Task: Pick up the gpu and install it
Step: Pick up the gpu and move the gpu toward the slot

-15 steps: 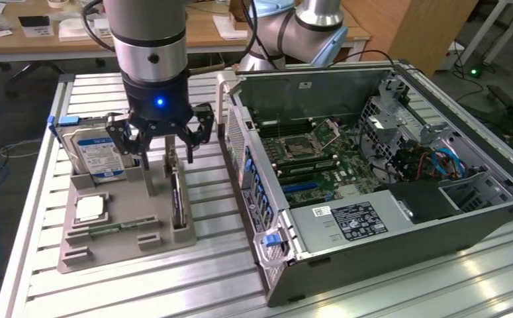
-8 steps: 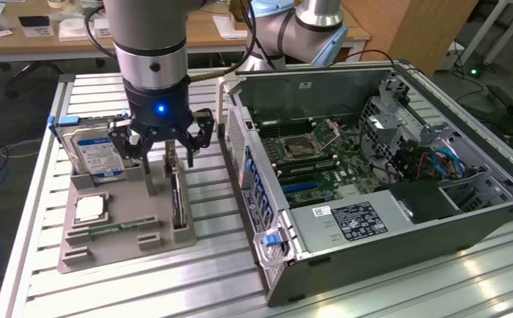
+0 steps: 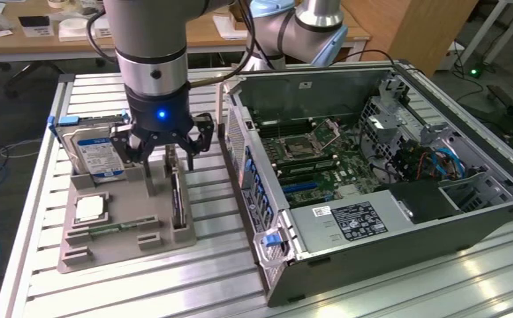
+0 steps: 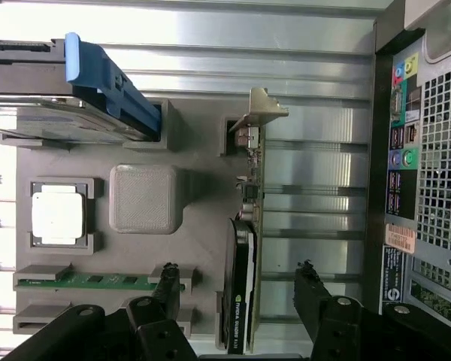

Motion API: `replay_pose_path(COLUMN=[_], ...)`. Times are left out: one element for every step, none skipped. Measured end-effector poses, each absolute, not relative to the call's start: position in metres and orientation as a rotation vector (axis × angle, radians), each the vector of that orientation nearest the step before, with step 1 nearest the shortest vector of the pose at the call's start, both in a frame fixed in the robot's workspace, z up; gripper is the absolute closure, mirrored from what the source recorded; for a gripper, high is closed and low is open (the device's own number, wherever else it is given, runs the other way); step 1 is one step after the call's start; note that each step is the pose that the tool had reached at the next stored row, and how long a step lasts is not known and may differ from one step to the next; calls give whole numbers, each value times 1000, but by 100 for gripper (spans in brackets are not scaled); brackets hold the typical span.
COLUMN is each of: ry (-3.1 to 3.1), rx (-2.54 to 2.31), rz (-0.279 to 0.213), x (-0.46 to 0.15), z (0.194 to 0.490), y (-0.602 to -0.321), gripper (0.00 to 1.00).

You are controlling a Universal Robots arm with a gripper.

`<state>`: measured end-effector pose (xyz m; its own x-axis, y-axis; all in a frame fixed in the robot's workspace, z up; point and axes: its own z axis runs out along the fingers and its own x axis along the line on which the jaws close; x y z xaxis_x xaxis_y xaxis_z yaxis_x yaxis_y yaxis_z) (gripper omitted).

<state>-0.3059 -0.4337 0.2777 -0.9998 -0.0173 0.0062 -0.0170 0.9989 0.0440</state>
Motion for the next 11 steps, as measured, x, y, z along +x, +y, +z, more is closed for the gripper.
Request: replay_pose_path(ry=[-3134, -3134, -3134, -3134, -3134, -3134, -3134, -3134, -3134, -3134, -3134], rx=[27, 27, 27, 27, 27, 27, 27, 27, 27, 27, 27], rz=[-69, -69, -69, -69, -69, -69, -69, -69, -69, -69, -69], x=[-306, -306, -306, -306, -306, -306, -306, -306, -306, -306, -306], z=[277, 276, 276, 275, 274, 274, 273, 272, 271, 270, 269], y=[-434, -434, -434, -434, -434, -434, -434, -434, -434, -434, -434], gripper=[28, 28, 28, 28, 28, 28, 28, 28, 28, 28, 28])
